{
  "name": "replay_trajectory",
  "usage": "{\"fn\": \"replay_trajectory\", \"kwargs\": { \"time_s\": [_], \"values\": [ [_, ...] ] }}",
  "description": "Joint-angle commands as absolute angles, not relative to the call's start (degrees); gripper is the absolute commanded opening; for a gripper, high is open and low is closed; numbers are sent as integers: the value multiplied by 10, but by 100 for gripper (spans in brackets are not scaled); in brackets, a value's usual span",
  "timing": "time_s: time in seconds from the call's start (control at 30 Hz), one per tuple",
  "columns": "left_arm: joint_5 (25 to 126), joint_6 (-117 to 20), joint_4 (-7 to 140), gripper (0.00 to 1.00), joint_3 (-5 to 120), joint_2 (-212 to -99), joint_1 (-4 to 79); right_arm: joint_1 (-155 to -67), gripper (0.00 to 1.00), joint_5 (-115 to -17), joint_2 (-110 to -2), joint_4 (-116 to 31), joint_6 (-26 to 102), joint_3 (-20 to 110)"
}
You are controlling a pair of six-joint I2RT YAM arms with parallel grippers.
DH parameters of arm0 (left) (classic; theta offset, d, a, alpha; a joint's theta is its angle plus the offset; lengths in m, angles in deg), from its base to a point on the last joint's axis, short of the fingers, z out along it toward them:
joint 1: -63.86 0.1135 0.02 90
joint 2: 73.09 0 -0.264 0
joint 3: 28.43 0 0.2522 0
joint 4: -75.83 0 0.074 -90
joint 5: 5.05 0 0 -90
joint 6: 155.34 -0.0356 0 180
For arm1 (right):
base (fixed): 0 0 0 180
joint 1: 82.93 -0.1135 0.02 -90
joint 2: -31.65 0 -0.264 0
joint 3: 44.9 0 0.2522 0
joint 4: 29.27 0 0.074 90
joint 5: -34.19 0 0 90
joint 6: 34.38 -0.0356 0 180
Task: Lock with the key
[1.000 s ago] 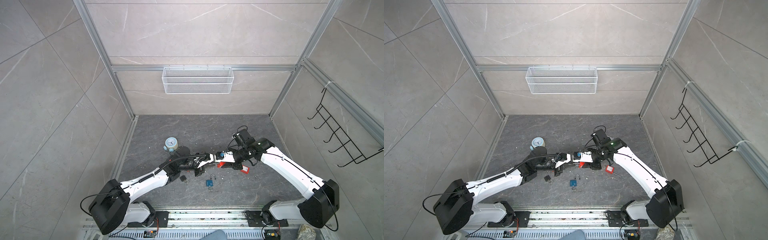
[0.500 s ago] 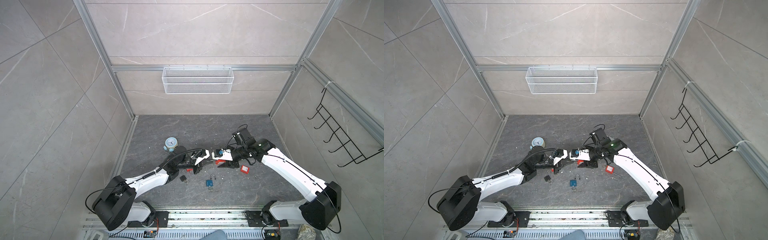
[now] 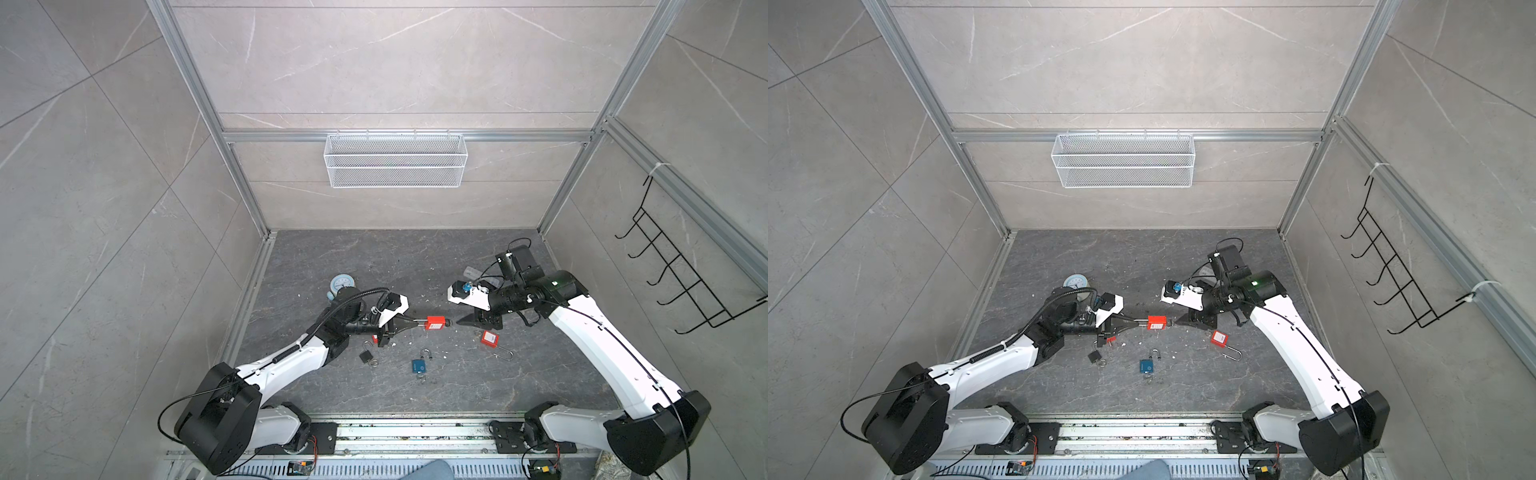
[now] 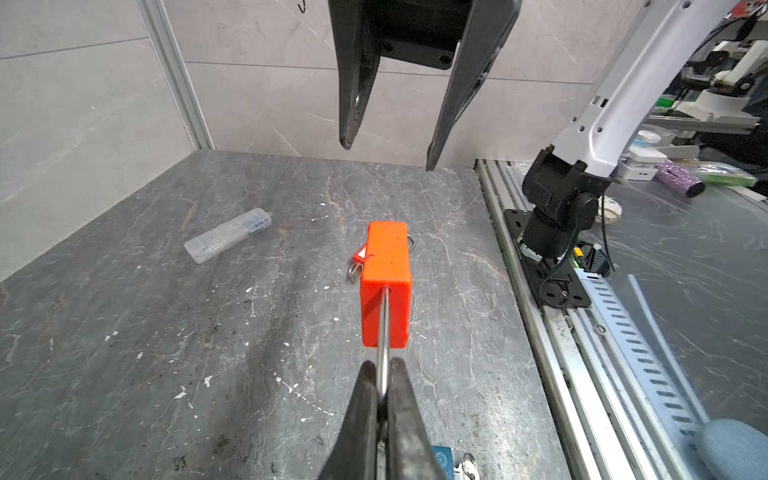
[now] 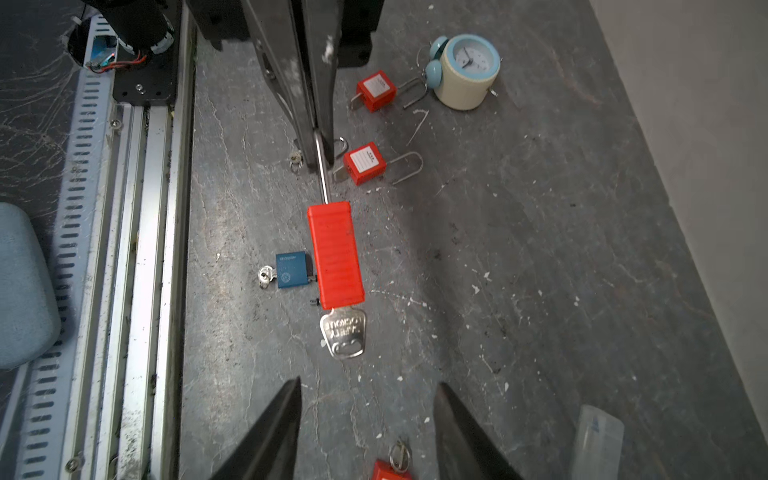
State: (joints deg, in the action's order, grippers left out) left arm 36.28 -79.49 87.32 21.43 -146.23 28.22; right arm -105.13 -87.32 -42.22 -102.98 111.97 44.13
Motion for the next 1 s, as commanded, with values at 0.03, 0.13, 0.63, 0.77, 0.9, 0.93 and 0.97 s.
{"fn": "replay_trajectory", "kwargs": {
  "time_s": [0.03, 0.13, 0.63, 0.77, 0.9, 0.93, 0.97],
  "values": [
    [325, -802, 883, 0, 241, -1442, 283, -1052, 49, -904, -456, -1097, 1120, 471],
    [323, -799, 884, 0, 243, -1443, 282, -1058, 48, -915, -463, -1091, 1127, 461],
    [318, -785, 897, 0, 251, -1445, 274, -1090, 27, -876, -513, -1033, 1116, 431],
    [320, -780, 902, 0, 252, -1450, 271, -1099, 25, -846, -486, -953, 1105, 393],
    [325, -776, 905, 0, 254, -1455, 271, -1114, 38, -809, -439, -874, 1128, 341],
    [326, -776, 905, 0, 255, -1455, 271, -1118, 43, -796, -427, -867, 1141, 329],
    [328, -776, 905, 0, 256, -1456, 271, -1119, 45, -790, -417, -869, 1155, 323]
  ]
}}
